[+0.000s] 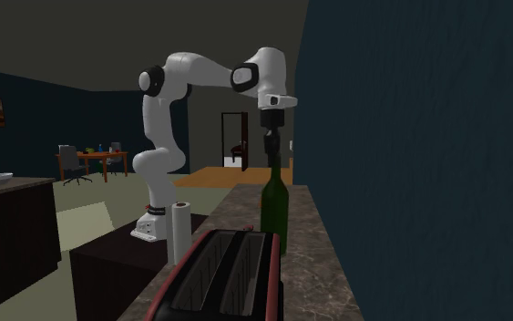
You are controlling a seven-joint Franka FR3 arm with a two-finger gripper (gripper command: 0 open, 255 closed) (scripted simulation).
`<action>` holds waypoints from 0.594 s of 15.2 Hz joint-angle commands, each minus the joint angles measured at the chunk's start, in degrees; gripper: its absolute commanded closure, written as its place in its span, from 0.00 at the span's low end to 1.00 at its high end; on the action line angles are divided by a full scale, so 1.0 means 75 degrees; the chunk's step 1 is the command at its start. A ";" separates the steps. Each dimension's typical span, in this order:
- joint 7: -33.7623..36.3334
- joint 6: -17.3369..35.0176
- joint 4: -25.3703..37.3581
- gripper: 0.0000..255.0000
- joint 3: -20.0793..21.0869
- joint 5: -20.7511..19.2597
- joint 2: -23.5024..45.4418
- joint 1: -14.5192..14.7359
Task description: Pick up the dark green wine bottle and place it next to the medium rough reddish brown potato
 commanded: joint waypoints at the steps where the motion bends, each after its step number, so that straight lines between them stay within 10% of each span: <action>1: -0.0010 -0.0196 0.0173 1.00 -0.0003 -0.0003 -0.0023 -0.0003; 9: -0.0027 -0.1023 0.1030 1.00 0.0000 0.0006 0.0007 0.0000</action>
